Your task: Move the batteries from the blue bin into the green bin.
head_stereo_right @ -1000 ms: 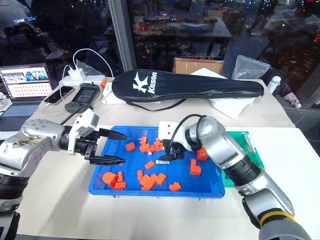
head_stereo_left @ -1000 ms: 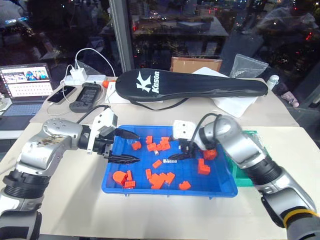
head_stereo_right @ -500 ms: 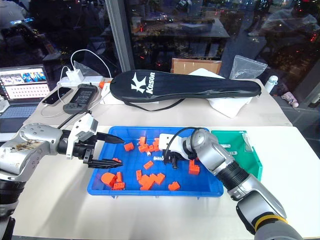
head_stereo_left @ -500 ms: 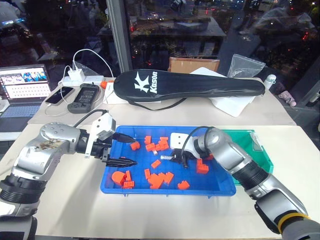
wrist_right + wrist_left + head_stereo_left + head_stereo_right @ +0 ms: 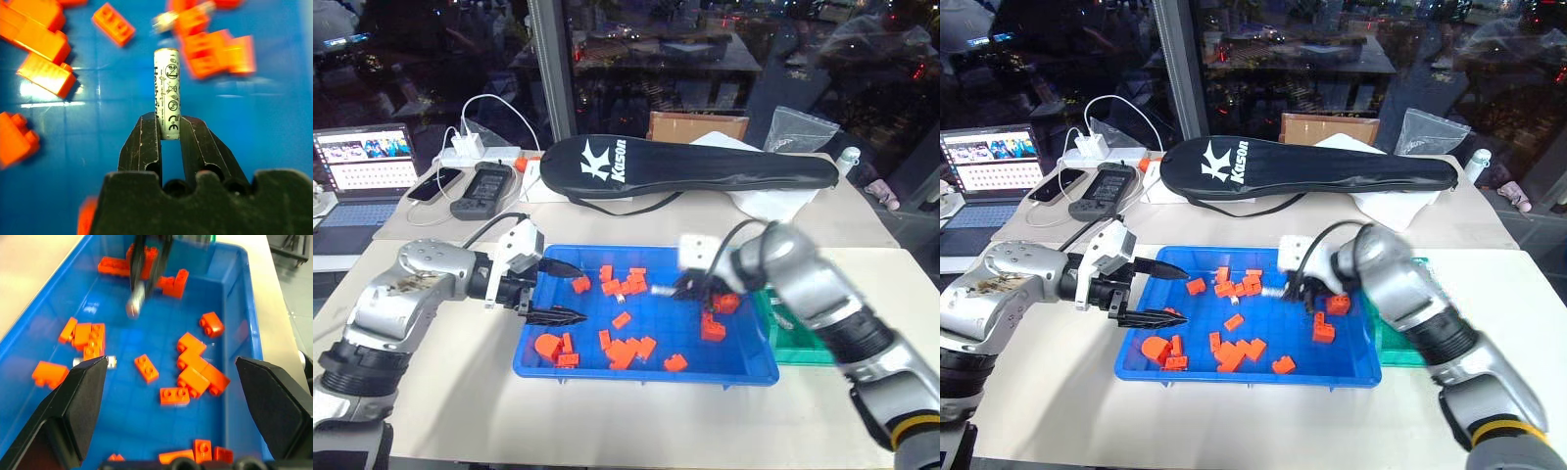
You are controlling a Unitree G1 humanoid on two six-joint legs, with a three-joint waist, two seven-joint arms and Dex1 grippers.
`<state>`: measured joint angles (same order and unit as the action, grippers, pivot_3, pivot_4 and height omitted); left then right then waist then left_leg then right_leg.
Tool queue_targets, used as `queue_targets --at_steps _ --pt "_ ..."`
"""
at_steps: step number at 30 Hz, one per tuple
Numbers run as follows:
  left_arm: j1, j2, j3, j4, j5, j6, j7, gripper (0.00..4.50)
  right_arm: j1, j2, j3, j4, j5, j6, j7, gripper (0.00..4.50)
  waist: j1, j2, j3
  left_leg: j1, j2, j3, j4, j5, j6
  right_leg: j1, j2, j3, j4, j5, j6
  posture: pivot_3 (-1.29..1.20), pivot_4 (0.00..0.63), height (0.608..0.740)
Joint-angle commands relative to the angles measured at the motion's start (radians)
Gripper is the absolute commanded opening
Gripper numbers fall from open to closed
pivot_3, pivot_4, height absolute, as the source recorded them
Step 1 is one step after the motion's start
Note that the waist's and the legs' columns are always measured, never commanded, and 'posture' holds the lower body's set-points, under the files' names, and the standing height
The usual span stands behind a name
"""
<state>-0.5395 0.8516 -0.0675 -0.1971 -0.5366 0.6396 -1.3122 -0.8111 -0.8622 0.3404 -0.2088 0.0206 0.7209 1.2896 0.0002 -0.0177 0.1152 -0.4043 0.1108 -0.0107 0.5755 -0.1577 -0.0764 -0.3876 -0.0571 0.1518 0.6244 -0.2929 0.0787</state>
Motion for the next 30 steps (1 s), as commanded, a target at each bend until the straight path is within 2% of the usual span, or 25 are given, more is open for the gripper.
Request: queue_targets --at_steps 1,4,7,9,13,18,20,23,27,28,30 --pt "-0.048 -0.026 0.022 -0.001 -0.055 0.024 -0.003 4.50 0.029 -0.166 -0.147 -0.040 0.032 0.052 0.034 0.24 0.003 0.000 0.000 0.000 0.000 0.000 0.000 0.000 0.000 0.000 0.000 0.000 -0.001 0.000 0.000 0.00 0.150 0.737" --pt "-0.101 -0.077 0.043 0.021 -0.106 0.057 0.012 4.50 0.133 -0.355 -0.277 0.025 0.020 0.033 0.032 0.24 0.012 -0.001 0.000 0.000 0.000 0.000 0.000 0.000 0.000 0.000 0.000 0.000 -0.002 -0.001 0.000 0.00 0.150 0.737" --pt "-0.141 -0.115 0.065 0.039 -0.152 0.092 0.030 4.50 0.272 -0.443 -0.369 0.046 0.041 0.036 0.025 0.24 0.009 -0.001 0.001 -0.001 -0.001 0.000 0.001 0.000 0.000 0.000 -0.001 0.001 -0.003 -0.001 0.000 0.00 0.150 0.737" --pt "-0.157 -0.128 0.069 0.046 -0.164 0.103 0.036 4.50 0.370 -0.454 -0.394 0.028 0.044 0.022 0.004 0.24 -0.003 -0.001 0.000 0.001 -0.001 0.000 0.000 -0.001 0.002 0.001 -0.001 0.001 -0.002 -0.001 0.000 0.00 0.150 0.737" --pt "-0.172 -0.137 0.061 0.064 -0.155 0.097 0.036 4.50 0.480 -0.406 -0.390 0.018 0.044 0.017 -0.063 0.24 -0.033 0.000 0.000 0.004 -0.001 0.000 0.000 -0.001 0.003 0.003 0.000 0.002 0.000 -0.001 0.000 0.00 0.150 0.737" --pt "-0.164 -0.122 0.061 0.062 -0.144 0.095 0.037 4.50 0.449 -0.364 -0.355 0.019 0.041 0.019 -0.117 0.24 -0.041 0.003 0.001 0.004 -0.002 0.000 0.002 -0.001 0.003 0.003 -0.001 0.003 0.001 0.000 0.001 0.00 0.150 0.737" --pt "-0.145 -0.102 0.058 0.057 -0.125 0.085 0.038 4.50 0.414 -0.356 -0.326 0.019 0.041 0.015 -0.114 1.27 -0.041 0.003 0.001 0.004 -0.002 0.000 0.002 -0.001 0.003 0.003 -0.001 0.003 0.000 -0.001 0.001 0.00 0.150 0.737" --pt "-0.124 -0.084 0.062 0.054 -0.108 0.074 0.046 4.50 0.353 -0.356 -0.289 0.028 0.038 0.001 -0.106 2.10 -0.042 0.003 0.000 0.004 -0.002 0.000 0.001 -0.001 0.003 0.003 -0.001 0.003 0.000 -0.001 0.001 0.00 0.150 0.737" --pt "-0.105 -0.069 0.071 0.048 -0.108 0.072 0.047 4.50 0.259 -0.358 -0.248 0.037 0.039 -0.007 -0.081 3.47 -0.040 0.004 0.001 0.002 -0.002 0.000 0.001 -0.001 0.003 0.001 -0.001 0.003 0.000 -0.001 0.001 0.00 0.150 0.737" --pt "-0.100 -0.059 0.073 0.051 -0.097 0.062 0.045 4.50 0.216 -0.351 -0.229 0.040 0.033 -0.022 -0.073 3.76 -0.037 0.003 0.001 0.002 -0.002 0.000 0.001 -0.001 0.003 0.002 -0.001 0.003 0.000 -0.001 0.001 0.00 0.150 0.737" --pt "-0.091 -0.023 0.078 0.078 -0.063 0.033 0.039 4.50 0.070 -0.271 -0.181 0.049 0.039 -0.025 -0.071 3.76 -0.041 0.003 0.001 0.002 -0.002 0.000 0.001 -0.001 0.002 0.001 -0.001 0.003 0.000 -0.001 0.001 0.00 0.150 0.737"
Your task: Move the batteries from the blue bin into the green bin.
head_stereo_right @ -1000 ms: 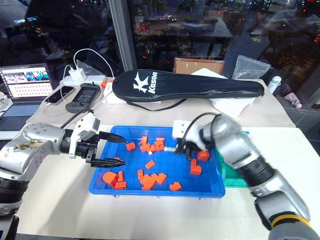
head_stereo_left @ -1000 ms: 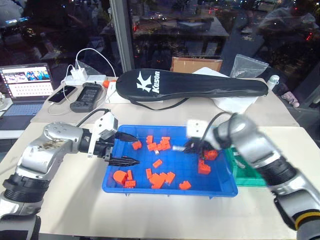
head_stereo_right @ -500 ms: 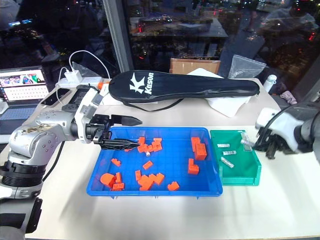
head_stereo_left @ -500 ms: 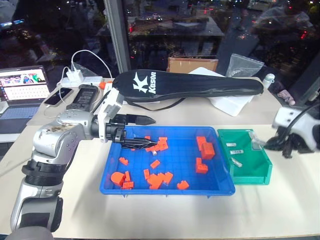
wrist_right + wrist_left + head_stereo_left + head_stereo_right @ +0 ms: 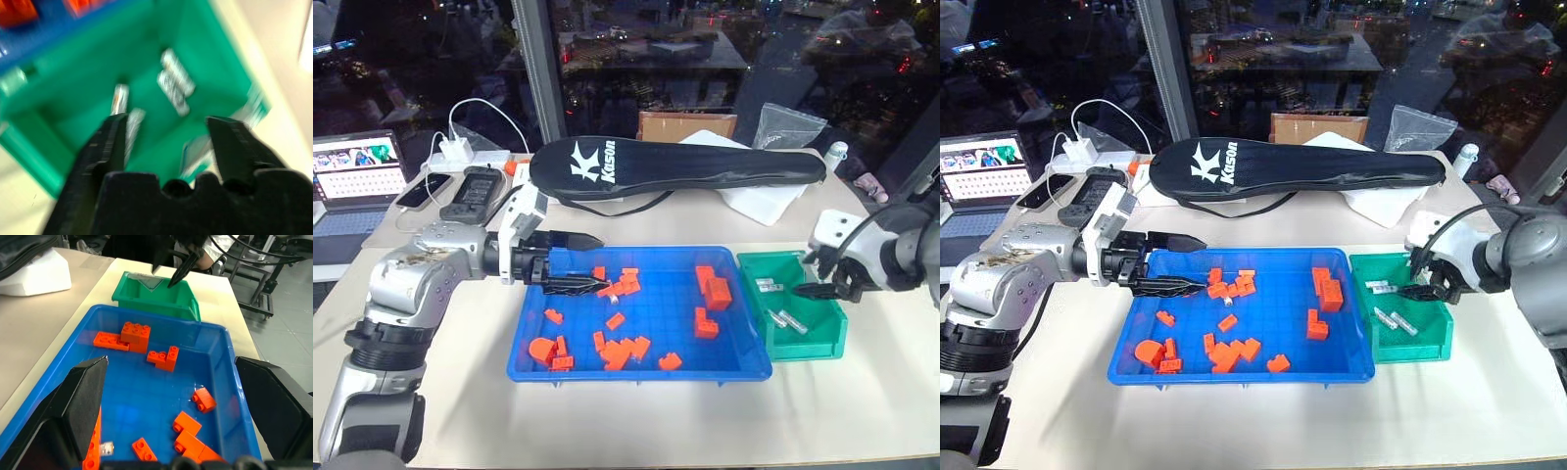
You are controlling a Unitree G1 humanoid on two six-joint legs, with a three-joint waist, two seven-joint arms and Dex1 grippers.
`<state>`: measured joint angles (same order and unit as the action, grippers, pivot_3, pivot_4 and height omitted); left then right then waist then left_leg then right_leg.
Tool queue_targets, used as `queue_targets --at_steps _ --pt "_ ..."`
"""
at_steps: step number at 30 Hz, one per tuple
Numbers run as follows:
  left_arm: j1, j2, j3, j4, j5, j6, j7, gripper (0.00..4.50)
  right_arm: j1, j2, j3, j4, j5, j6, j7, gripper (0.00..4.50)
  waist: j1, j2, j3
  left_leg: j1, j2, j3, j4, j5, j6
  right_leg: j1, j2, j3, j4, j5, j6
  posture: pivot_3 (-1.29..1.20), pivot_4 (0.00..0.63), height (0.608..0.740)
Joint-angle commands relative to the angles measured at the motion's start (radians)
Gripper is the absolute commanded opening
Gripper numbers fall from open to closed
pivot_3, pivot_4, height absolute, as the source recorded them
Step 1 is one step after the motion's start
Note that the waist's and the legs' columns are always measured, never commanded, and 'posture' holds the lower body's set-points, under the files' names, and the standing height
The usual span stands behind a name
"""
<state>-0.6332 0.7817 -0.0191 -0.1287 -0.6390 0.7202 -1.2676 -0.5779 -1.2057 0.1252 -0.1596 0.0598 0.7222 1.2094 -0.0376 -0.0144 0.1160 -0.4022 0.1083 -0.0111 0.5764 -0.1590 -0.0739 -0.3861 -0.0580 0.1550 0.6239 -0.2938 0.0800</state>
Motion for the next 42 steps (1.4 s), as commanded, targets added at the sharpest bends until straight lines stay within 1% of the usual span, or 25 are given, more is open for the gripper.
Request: queue_targets --at_steps 1,4,7,9,11,16,18,20,24,26,32,35,38,39,40,42 --pt "0.012 0.072 0.032 0.029 0.064 -0.074 -0.014 4.50 -0.239 0.138 0.065 0.007 0.006 -0.027 0.006 3.76 -0.009 0.000 0.001 0.001 0.000 0.000 0.000 0.000 0.000 0.000 0.000 0.000 0.000 0.000 0.000 0.00 0.150 0.737" --pt "0.037 0.126 0.035 0.074 0.118 -0.127 -0.026 4.50 -0.354 0.312 0.137 0.047 0.013 -0.025 -0.016 3.76 -0.028 0.001 0.001 0.004 0.000 -0.001 -0.002 0.000 0.000 -0.001 0.001 0.000 0.002 0.001 -0.002 0.00 0.150 0.737" --pt "0.069 0.156 0.056 0.081 0.131 -0.144 -0.022 4.50 -0.378 0.451 0.221 0.111 -0.023 -0.094 -0.039 3.76 -0.027 0.000 0.001 0.003 0.000 -0.007 -0.004 0.000 0.000 0.000 0.004 -0.001 0.003 0.001 -0.003 0.00 0.150 0.737" --pt "0.102 0.173 0.080 0.063 0.128 -0.142 -0.011 4.50 -0.372 0.525 0.271 0.155 -0.036 -0.147 -0.042 3.76 -0.013 0.000 0.001 0.001 0.000 -0.007 -0.003 0.000 0.001 -0.001 0.003 -0.002 0.002 0.001 -0.003 0.00 0.150 0.737" --pt "0.134 0.184 0.105 0.039 0.117 -0.131 0.002 4.50 -0.380 0.575 0.307 0.212 -0.058 -0.201 -0.042 3.76 0.000 0.000 0.001 -0.003 -0.001 -0.008 -0.003 0.000 0.001 -0.003 0.003 -0.003 0.002 0.003 -0.007 0.00 0.150 0.737" --pt "0.227 0.196 0.164 -0.044 0.090 -0.097 0.040 4.50 -0.426 0.705 0.362 0.396 -0.098 -0.323 -0.052 3.76 0.021 0.000 0.001 -0.002 -0.001 -0.008 -0.002 0.000 0.000 -0.003 0.003 -0.004 0.003 0.004 -0.009 0.00 0.150 0.737" --pt "0.254 0.189 0.185 -0.085 0.077 -0.075 0.067 4.50 -0.435 0.739 0.393 0.456 -0.124 -0.384 -0.043 3.76 0.022 0.000 0.001 -0.001 -0.001 -0.008 -0.002 0.000 0.000 -0.002 0.003 -0.004 0.004 0.004 -0.009 0.00 0.150 0.737" --pt "0.273 0.188 0.209 -0.120 0.053 -0.048 0.088 4.50 -0.439 0.779 0.392 0.495 -0.116 -0.398 -0.030 3.76 0.023 0.000 0.001 -0.001 -0.001 -0.008 -0.002 0.000 0.000 -0.002 0.004 -0.004 0.004 0.003 -0.008 0.00 0.150 0.737" --pt "0.313 0.193 0.239 -0.166 0.028 -0.018 0.114 4.50 -0.446 0.812 0.405 0.573 -0.139 -0.457 -0.013 3.76 0.023 0.000 0.001 -0.001 -0.001 -0.008 -0.001 0.000 0.000 -0.002 0.004 -0.004 0.005 0.003 -0.008 0.00 0.150 0.737" --pt "0.330 0.194 0.249 -0.184 0.018 -0.007 0.125 4.50 -0.454 0.821 0.421 0.635 -0.173 -0.516 -0.020 3.76 0.023 0.000 0.001 -0.001 -0.001 -0.008 -0.001 0.000 0.000 -0.002 0.004 -0.004 0.005 0.004 -0.009 0.00 0.150 0.737" --pt "0.340 0.195 0.260 -0.206 0.013 -0.002 0.159 4.50 -0.481 0.879 0.401 0.811 -0.204 -0.596 -0.028 3.76 0.018 0.000 0.001 0.000 -0.001 -0.008 -0.002 0.000 0.000 -0.002 0.004 -0.004 0.005 0.004 -0.009 0.00 0.150 0.737" --pt "0.341 0.198 0.258 -0.205 0.017 -0.007 0.165 4.50 -0.487 0.898 0.399 0.858 -0.212 -0.627 -0.012 3.76 0.016 0.000 0.001 0.000 -0.001 -0.008 -0.002 0.000 0.000 -0.002 0.004 -0.004 0.005 0.004 -0.009 0.00 0.150 0.737" --pt "0.335 0.195 0.249 -0.205 0.018 -0.008 0.172 4.50 -0.490 0.902 0.410 0.885 -0.233 -0.663 -0.002 3.05 0.016 0.000 0.001 0.000 -0.001 -0.009 -0.002 0.000 0.000 -0.001 0.004 -0.004 0.005 0.004 -0.009 0.00 0.150 0.737" --pt "0.335 0.193 0.246 -0.206 0.018 -0.009 0.174 4.50 -0.490 0.901 0.411 0.888 -0.240 -0.673 0.001 2.64 0.016 0.000 0.001 0.000 -0.001 -0.009 -0.002 0.000 0.000 -0.001 0.004 -0.004 0.005 0.004 -0.009 0.00 0.150 0.737" --pt "0.335 0.192 0.245 -0.207 0.017 -0.009 0.175 4.50 -0.489 0.901 0.407 0.888 -0.240 -0.675 0.003 2.38 0.016 0.000 0.001 0.000 -0.001 -0.009 -0.002 0.000 0.000 -0.001 0.004 -0.004 0.005 0.004 -0.009 0.00 0.150 0.737" --pt "0.335 0.191 0.243 -0.207 0.017 -0.010 0.175 4.50 -0.485 0.897 0.395 0.879 -0.240 -0.672 0.008 1.69 0.017 0.000 0.001 0.000 -0.001 -0.009 -0.002 0.000 0.000 -0.001 0.004 -0.004 0.005 0.004 -0.009 0.00 0.150 0.737"
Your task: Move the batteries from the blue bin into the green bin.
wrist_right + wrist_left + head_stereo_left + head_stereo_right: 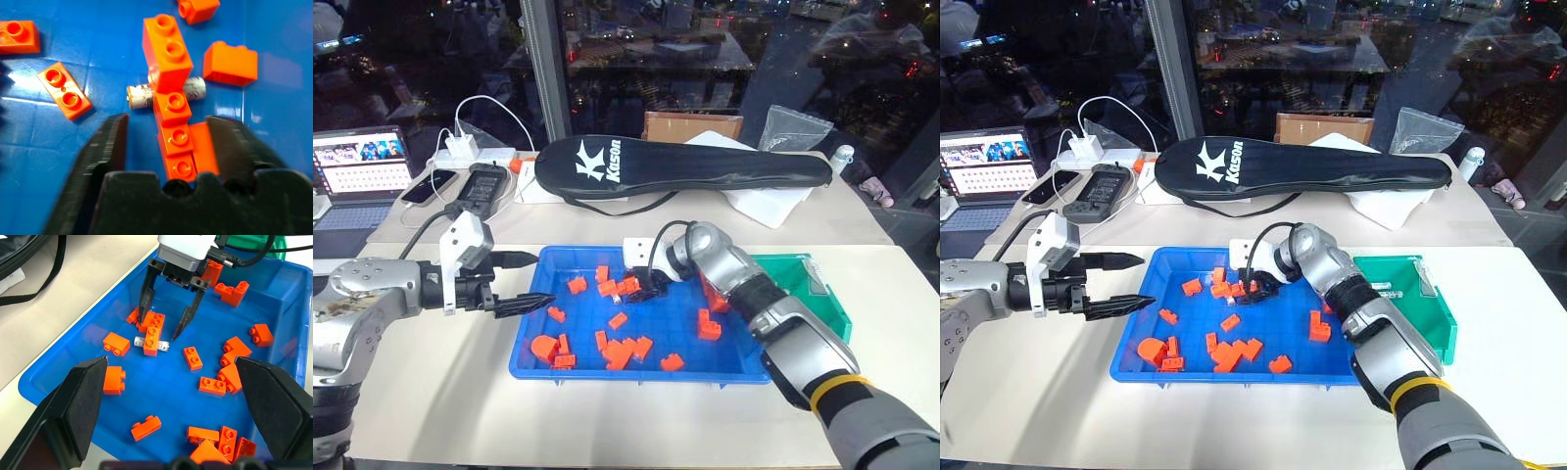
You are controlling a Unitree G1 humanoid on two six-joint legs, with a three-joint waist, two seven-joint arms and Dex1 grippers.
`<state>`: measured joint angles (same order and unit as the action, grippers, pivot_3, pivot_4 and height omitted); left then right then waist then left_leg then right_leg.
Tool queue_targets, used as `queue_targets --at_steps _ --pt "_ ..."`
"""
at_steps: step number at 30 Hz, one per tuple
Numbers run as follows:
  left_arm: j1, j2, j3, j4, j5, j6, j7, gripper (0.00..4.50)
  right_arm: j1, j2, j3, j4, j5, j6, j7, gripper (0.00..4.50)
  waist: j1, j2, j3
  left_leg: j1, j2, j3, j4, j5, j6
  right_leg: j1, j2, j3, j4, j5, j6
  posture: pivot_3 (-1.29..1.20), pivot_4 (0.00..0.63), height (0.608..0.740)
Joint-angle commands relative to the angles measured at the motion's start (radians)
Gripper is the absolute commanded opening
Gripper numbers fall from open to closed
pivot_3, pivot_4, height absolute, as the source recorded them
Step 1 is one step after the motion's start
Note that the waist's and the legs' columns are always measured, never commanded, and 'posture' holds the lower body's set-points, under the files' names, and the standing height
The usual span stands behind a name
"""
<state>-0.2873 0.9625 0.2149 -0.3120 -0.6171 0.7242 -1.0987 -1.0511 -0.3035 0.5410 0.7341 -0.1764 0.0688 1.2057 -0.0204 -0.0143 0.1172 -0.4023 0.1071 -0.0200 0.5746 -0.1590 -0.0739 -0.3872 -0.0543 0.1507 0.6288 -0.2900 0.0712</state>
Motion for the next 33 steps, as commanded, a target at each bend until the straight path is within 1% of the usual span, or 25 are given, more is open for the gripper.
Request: queue_targets --at_steps 1,2,4,6,8,12,15,17,19,23,25,27,28,29,31,32,33 --pt "-0.011 0.009 0.007 -0.023 -0.006 -0.014 0.007 4.50 -0.009 -0.009 -0.025 -0.021 -0.006 -0.018 0.012 1.34 0.000 0.000 0.000 0.000 0.000 0.000 0.000 0.000 0.000 0.000 0.000 0.000 0.000 0.000 0.000 0.00 0.150 0.737" --pt "-0.011 0.009 0.005 -0.022 -0.005 -0.015 0.006 4.50 -0.006 -0.013 -0.028 -0.029 -0.008 -0.017 0.013 0.91 0.000 0.000 0.000 0.000 0.000 0.000 0.000 0.000 0.000 0.000 0.000 0.000 0.000 0.000 0.000 0.00 0.150 0.737" --pt "-0.012 0.007 -0.001 -0.017 -0.003 -0.020 0.005 4.50 0.005 -0.027 -0.035 -0.064 -0.005 -0.002 0.025 0.44 0.000 0.000 0.000 0.000 0.000 0.000 0.000 0.000 0.000 0.000 0.000 0.000 0.000 0.000 0.000 0.00 0.150 0.737" --pt "-0.018 0.003 -0.010 -0.009 0.001 -0.025 0.003 4.50 0.018 -0.048 -0.045 -0.117 0.002 0.024 0.039 0.44 0.001 0.000 0.000 0.000 0.000 0.000 0.000 0.000 0.000 0.000 0.000 0.000 0.000 0.000 0.000 0.00 0.150 0.737" --pt "-0.035 -0.004 -0.026 0.007 0.005 -0.034 -0.001 4.50 0.038 -0.095 -0.066 -0.211 0.021 0.067 0.070 0.44 0.003 0.000 0.000 0.000 0.000 0.000 0.000 0.000 0.000 0.000 0.000 0.000 0.000 0.000 0.000 0.00 0.150 0.737" --pt "-0.059 -0.014 -0.060 0.035 0.017 -0.057 -0.016 4.50 0.078 -0.173 -0.111 -0.393 0.063 0.196 0.124 0.44 0.006 0.000 0.000 -0.001 0.000 0.000 0.000 0.000 0.000 0.000 0.000 0.000 0.000 0.000 0.000 0.00 0.150 0.737" --pt "-0.104 -0.038 -0.098 0.073 0.032 -0.075 -0.026 4.50 0.134 -0.276 -0.147 -0.494 0.061 0.254 0.137 0.44 0.010 0.000 0.000 -0.001 0.000 0.000 0.000 0.000 0.000 0.000 0.000 0.000 0.000 0.000 0.000 0.00 0.150 0.737" --pt "-0.125 -0.048 -0.115 0.094 0.042 -0.086 -0.032 4.50 0.165 -0.321 -0.156 -0.523 0.058 0.273 0.142 0.44 0.012 0.000 0.000 -0.001 0.000 0.000 0.001 0.000 0.000 0.001 0.000 -0.001 -0.001 0.000 0.001 0.00 0.150 0.737" --pt "-0.147 -0.059 -0.135 0.119 0.053 -0.102 -0.040 4.50 0.203 -0.373 -0.155 -0.507 0.024 0.244 0.117 0.44 0.010 0.000 0.000 -0.001 -0.001 0.000 0.001 0.000 0.000 0.000 0.000 0.000 -0.002 -0.002 0.003 0.00 0.150 0.737" --pt "-0.171 -0.072 -0.164 0.155 0.072 -0.126 -0.063 4.50 0.220 -0.355 -0.162 -0.502 0.031 0.293 0.066 0.44 -0.002 0.000 0.000 -0.001 -0.001 0.000 0.001 0.000 0.000 0.000 0.000 0.000 -0.001 -0.003 0.005 0.00 0.150 0.737" --pt "-0.183 -0.077 -0.172 0.172 0.082 -0.135 -0.070 4.50 0.215 -0.353 -0.151 -0.492 0.007 0.272 0.041 1.43 -0.010 0.000 0.000 -0.001 -0.001 0.000 0.000 0.000 0.000 0.000 0.000 0.001 -0.001 -0.003 0.005 0.00 0.150 0.737" --pt "-0.194 -0.080 -0.178 0.184 0.087 -0.140 -0.074 4.50 0.207 -0.350 -0.155 -0.491 0.003 0.265 0.025 1.99 -0.009 0.000 0.000 -0.001 -0.001 -0.002 0.000 0.000 0.000 0.000 0.001 0.001 -0.001 -0.002 0.003 0.00 0.150 0.737" --pt "-0.197 -0.081 -0.179 0.187 0.089 -0.142 -0.076 4.50 0.205 -0.349 -0.158 -0.493 0.005 0.265 0.021 2.37 -0.008 0.000 0.000 -0.001 -0.001 -0.001 0.000 0.000 0.000 0.000 0.001 0.001 -0.001 -0.002 0.003 0.00 0.150 0.737" --pt "-0.199 -0.080 -0.180 0.190 0.090 -0.143 -0.079 4.50 0.195 -0.342 -0.169 -0.498 0.010 0.275 0.010 2.66 -0.006 0.000 0.000 -0.001 -0.001 -0.002 0.001 0.000 0.000 0.000 0.001 0.001 -0.001 -0.002 0.003 0.00 0.150 0.737" --pt "-0.201 -0.078 -0.179 0.193 0.091 -0.143 -0.086 4.50 0.173 -0.322 -0.190 -0.530 0.040 0.326 0.008 3.36 -0.005 0.000 0.000 -0.001 -0.001 -0.002 0.001 0.000 0.000 0.000 0.001 0.001 -0.001 -0.002 0.003 0.00 0.150 0.737" --pt "-0.203 -0.077 -0.178 0.196 0.093 -0.143 -0.087 4.50 0.162 -0.307 -0.200 -0.546 0.056 0.353 0.005 3.63 -0.005 0.000 0.000 -0.001 -0.001 -0.002 0.001 0.000 0.000 0.000 0.001 0.001 -0.001 -0.002 0.003 0.00 0.150 0.737" --pt "-0.204 -0.076 -0.177 0.197 0.094 -0.142 -0.087 4.50 0.155 -0.285 -0.213 -0.564 0.078 0.382 0.000 4.01 -0.005 0.000 0.000 -0.001 -0.001 -0.002 0.001 0.000 0.000 0.000 0.001 0.001 -0.001 -0.002 0.003 0.00 0.150 0.737"
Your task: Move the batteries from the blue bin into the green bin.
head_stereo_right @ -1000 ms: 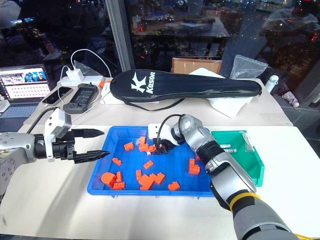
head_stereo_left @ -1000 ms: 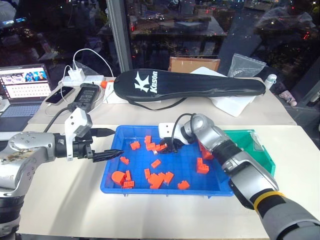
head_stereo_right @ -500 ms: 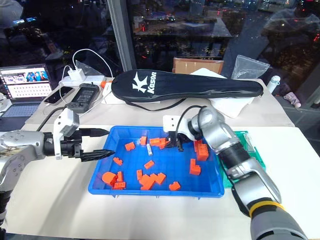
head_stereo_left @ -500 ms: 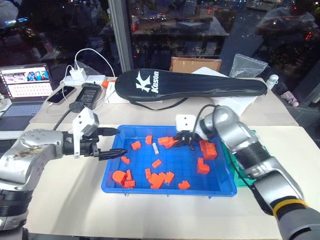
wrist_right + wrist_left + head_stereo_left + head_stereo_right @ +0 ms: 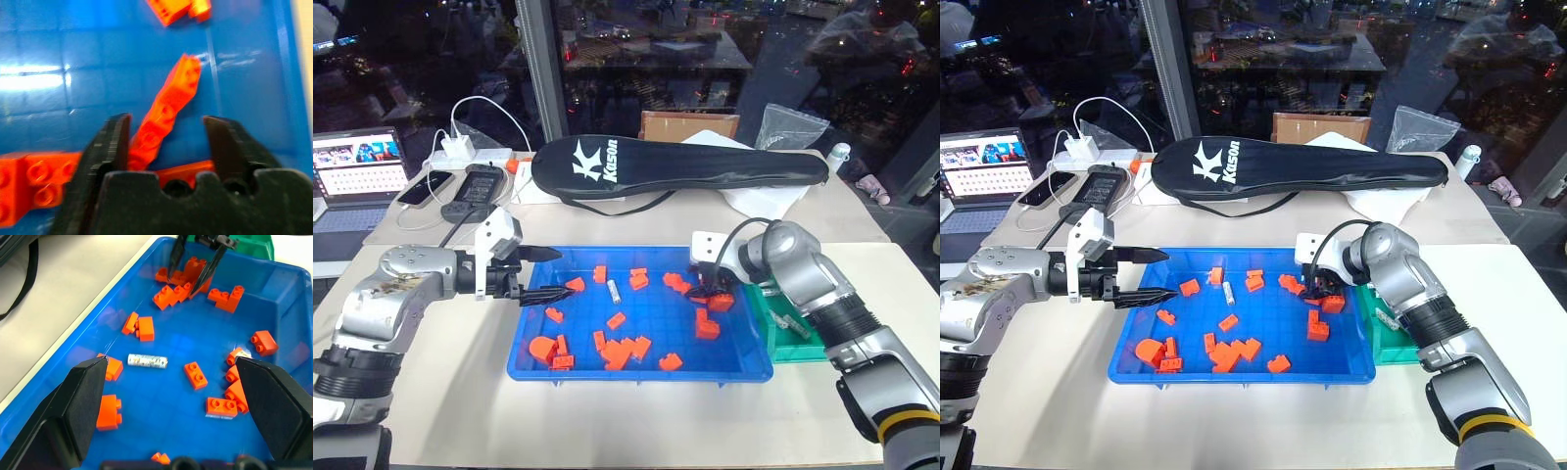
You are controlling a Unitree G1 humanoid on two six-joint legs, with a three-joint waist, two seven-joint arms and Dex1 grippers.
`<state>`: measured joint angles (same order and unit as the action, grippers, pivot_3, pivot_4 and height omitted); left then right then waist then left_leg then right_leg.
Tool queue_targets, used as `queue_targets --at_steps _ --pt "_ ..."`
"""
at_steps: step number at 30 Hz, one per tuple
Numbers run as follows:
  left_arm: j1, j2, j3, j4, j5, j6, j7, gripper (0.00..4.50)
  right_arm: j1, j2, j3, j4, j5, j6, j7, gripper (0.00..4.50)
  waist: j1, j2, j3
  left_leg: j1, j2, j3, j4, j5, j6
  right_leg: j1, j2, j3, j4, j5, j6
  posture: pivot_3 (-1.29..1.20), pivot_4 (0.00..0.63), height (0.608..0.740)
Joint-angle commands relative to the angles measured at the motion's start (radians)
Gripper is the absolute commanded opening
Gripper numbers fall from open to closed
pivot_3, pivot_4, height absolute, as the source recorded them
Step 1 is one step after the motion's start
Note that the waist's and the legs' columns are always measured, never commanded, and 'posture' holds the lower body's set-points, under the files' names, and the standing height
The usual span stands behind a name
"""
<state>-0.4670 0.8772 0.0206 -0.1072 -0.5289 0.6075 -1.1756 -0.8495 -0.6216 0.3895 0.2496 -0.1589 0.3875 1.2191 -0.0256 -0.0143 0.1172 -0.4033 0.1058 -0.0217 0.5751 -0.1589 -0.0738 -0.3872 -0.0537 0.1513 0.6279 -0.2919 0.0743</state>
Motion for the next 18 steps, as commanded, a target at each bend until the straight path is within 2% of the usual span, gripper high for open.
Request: queue_targets --at_steps 1,4,7,10,13,18 --pt "-0.024 0.012 0.020 -0.007 0.006 -0.024 -0.011 4.50 -0.055 0.079 -0.086 -0.107 0.103 0.119 -0.028 4.01 0.000 0.000 0.000 0.000 0.000 0.000 0.000 0.000 0.000 0.000 0.000 0.000 0.000 0.000 0.000 0.00 0.150 0.737" --pt "-0.020 0.023 0.031 -0.013 0.004 -0.016 -0.014 4.50 -0.076 0.219 -0.129 -0.148 0.187 0.315 -0.097 4.01 -0.002 0.000 0.000 0.000 0.000 0.000 0.000 0.000 0.000 0.000 0.000 0.000 0.001 0.001 -0.001 0.00 0.150 0.737" --pt "-0.009 0.037 0.046 -0.023 0.007 -0.009 -0.011 4.50 -0.078 0.361 -0.113 -0.128 0.127 0.437 -0.303 4.01 -0.004 0.000 0.000 0.000 0.000 -0.002 0.000 0.000 0.000 0.000 0.001 -0.001 0.002 0.002 -0.004 0.00 0.150 0.737" --pt "0.015 0.054 0.068 -0.050 -0.004 0.007 -0.002 4.50 -0.063 0.430 -0.073 -0.113 0.097 0.510 -0.407 4.01 0.001 0.000 0.000 -0.001 0.000 -0.002 0.000 0.000 0.000 -0.001 0.000 -0.001 0.002 0.002 -0.004 0.00 0.150 0.737" --pt "0.050 0.069 0.096 -0.081 -0.014 0.022 0.004 4.50 -0.050 0.474 -0.066 -0.119 0.131 0.660 -0.440 4.01 0.011 0.000 0.000 -0.002 -0.001 -0.002 0.000 0.000 -0.001 -0.001 0.000 -0.005 0.001 0.002 -0.004 0.00 0.150 0.737" --pt "0.074 0.078 0.117 -0.104 -0.021 0.036 0.015 4.50 -0.062 0.510 -0.042 -0.099 0.128 0.804 -0.528 4.01 0.011 0.000 0.000 -0.002 -0.001 -0.002 0.000 0.001 -0.001 -0.001 0.001 -0.007 0.002 0.002 -0.005 0.00 0.150 0.737"
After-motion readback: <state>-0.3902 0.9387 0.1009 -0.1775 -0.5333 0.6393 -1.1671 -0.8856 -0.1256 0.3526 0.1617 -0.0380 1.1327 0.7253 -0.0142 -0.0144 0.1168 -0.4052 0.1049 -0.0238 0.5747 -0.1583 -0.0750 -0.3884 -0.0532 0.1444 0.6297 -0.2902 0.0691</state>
